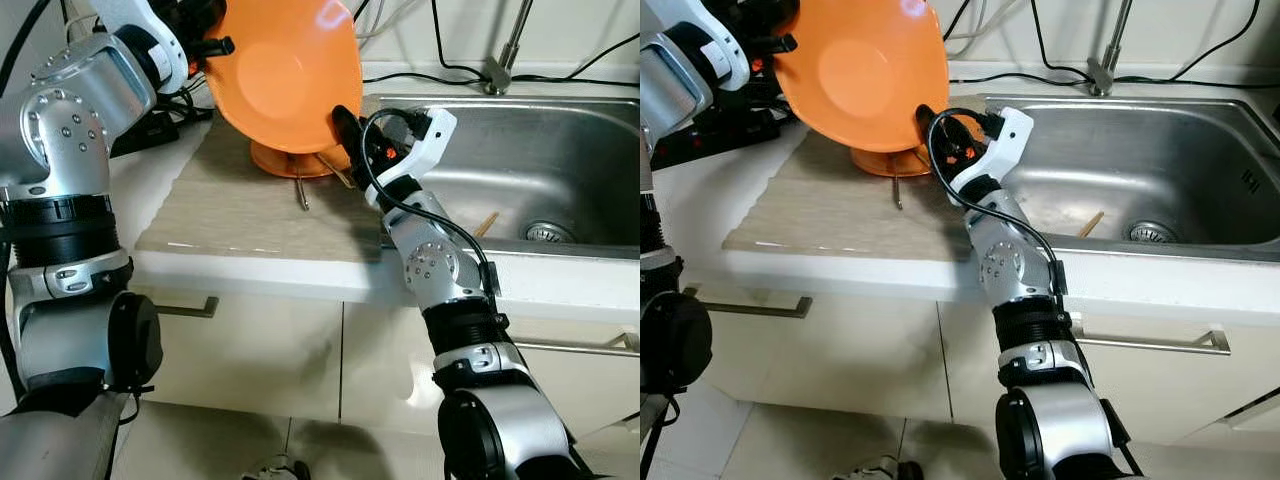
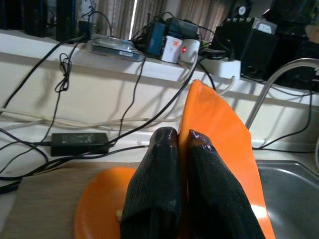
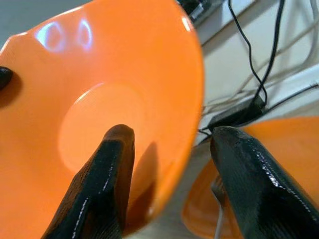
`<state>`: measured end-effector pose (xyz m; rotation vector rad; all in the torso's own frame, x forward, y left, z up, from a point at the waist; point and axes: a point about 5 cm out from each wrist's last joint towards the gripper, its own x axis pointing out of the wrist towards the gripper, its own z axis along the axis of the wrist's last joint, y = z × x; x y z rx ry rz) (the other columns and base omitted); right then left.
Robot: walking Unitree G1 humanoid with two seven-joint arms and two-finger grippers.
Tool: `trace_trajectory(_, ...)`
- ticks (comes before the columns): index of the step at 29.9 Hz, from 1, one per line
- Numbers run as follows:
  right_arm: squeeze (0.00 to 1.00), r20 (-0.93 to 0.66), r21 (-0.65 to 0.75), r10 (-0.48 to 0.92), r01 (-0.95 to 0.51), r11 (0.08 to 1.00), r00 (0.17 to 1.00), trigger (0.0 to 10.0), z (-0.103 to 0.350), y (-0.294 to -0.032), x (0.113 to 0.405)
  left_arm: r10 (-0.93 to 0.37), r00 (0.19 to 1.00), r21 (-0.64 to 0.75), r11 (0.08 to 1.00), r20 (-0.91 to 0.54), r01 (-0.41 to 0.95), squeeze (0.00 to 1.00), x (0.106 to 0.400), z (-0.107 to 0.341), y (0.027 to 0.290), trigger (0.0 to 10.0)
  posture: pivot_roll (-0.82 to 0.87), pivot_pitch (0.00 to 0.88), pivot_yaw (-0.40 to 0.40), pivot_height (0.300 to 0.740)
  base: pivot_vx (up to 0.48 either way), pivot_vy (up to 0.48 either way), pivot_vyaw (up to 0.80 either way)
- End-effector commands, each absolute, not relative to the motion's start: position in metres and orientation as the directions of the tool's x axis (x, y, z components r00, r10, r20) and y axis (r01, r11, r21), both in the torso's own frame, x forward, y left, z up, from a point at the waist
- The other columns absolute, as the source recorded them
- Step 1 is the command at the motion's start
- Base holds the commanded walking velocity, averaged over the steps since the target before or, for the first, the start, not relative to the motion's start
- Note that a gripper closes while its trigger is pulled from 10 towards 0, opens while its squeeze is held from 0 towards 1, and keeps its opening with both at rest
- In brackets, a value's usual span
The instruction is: Kitchen organization
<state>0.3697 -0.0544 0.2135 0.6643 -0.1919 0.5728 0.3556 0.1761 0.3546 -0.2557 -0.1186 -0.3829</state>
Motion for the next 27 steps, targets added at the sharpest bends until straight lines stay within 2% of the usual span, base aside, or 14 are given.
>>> trace_trajectory(1, 0.00, 0.396, 0.535, 0.515, -0.647, 0.544, 0.760, 10.0, 0.234, -0.007, 0.362, -0.400, 0.884, -0.224, 0.863, 0.242, 0.452, 0.00, 0.347, 0.374, 0.169, 0.0, 0.04, 0.000, 0.086, 0.740, 0.000, 0.000, 0.00)
trace_trajectory(11, 0.00, 0.369, 0.518, 0.500, -0.620, 0.589, 0.784, 10.0, 0.229, -0.007, 0.366, -0.460, 0.850, -0.244, 0.820, 0.256, 0.517, 0.00, 0.338, 0.378, 0.153, 0.0, 0.04, 0.000, 0.086, 0.740, 0.000, 0.000, 0.00)
trace_trajectory(12, 0.00, 0.351, 0.514, 0.490, -0.602, 0.611, 0.798, 0.0, 0.225, -0.008, 0.368, -0.462, 0.852, -0.244, 0.821, 0.247, 0.516, 0.00, 0.339, 0.375, 0.152, 0.0, 0.04, 0.000, 0.086, 0.740, 0.000, 0.000, 0.00)
trace_trajectory(27, 0.00, 0.313, 0.517, 0.475, -0.567, 0.641, 0.822, 0.0, 0.213, -0.006, 0.368, -0.436, 0.877, -0.221, 0.853, 0.200, 0.474, 0.00, 0.344, 0.361, 0.158, 0.0, 0.04, 0.000, 0.088, 0.740, 0.000, 0.000, 0.00)
